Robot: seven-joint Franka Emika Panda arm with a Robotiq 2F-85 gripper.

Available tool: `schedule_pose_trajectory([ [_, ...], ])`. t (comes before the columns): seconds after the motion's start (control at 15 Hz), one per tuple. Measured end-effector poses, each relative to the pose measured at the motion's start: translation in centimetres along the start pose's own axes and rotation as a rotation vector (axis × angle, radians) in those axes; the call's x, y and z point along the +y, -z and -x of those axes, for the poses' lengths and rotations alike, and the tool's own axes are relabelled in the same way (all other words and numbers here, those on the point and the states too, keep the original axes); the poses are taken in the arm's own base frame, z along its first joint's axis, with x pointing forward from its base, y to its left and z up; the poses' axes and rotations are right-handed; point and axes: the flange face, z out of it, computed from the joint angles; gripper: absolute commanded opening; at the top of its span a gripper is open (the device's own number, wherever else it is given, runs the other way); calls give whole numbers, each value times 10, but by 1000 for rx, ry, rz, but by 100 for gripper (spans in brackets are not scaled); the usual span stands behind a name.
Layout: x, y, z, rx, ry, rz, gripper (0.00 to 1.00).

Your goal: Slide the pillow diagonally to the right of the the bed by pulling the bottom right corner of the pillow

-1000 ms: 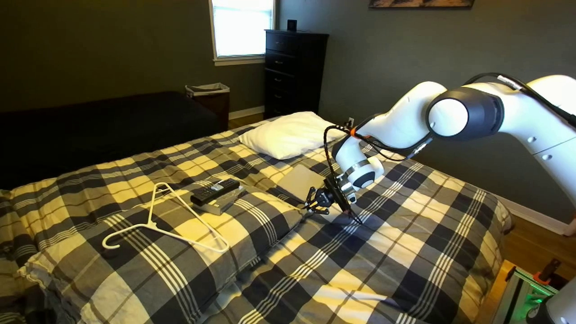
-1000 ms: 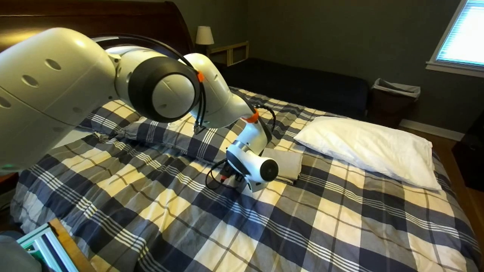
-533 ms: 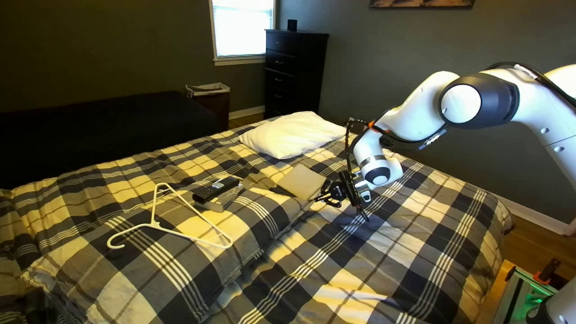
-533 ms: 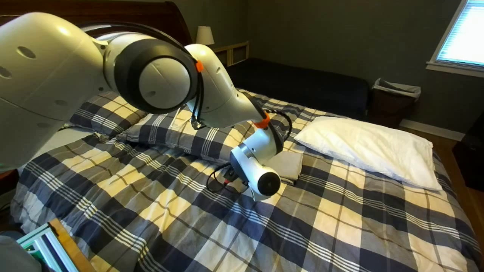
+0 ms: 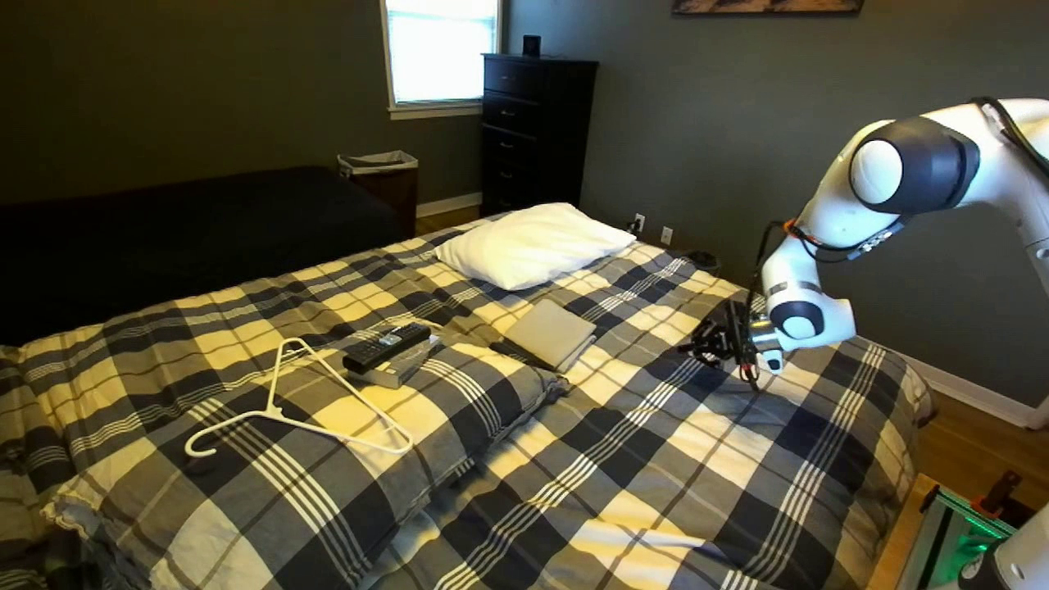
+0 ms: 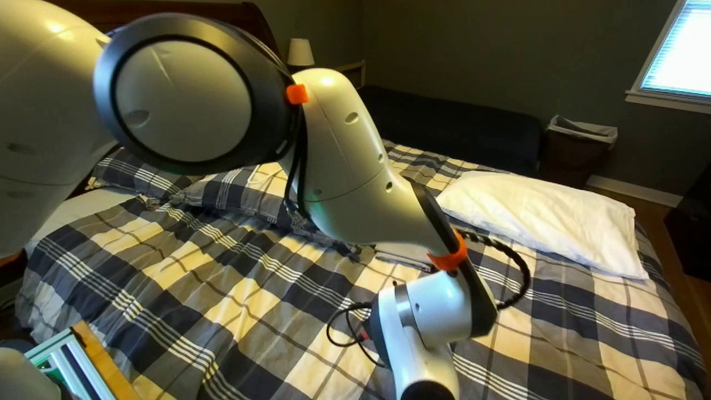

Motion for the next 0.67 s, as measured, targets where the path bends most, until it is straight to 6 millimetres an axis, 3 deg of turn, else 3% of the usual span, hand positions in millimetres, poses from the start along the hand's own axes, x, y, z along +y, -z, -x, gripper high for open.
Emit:
schedule_pose_trajectory([
  [0.13, 0, 32, -24, -10, -48, -71, 53],
  [0.27, -4, 45, -25, -51, -55, -132, 68],
  [0.4, -8, 42, -8, -106, -16, -157, 84],
  [0.53, -11, 25, 21, -152, 39, -139, 99],
  [0.67, -11, -3, 60, -203, 100, -80, 100],
])
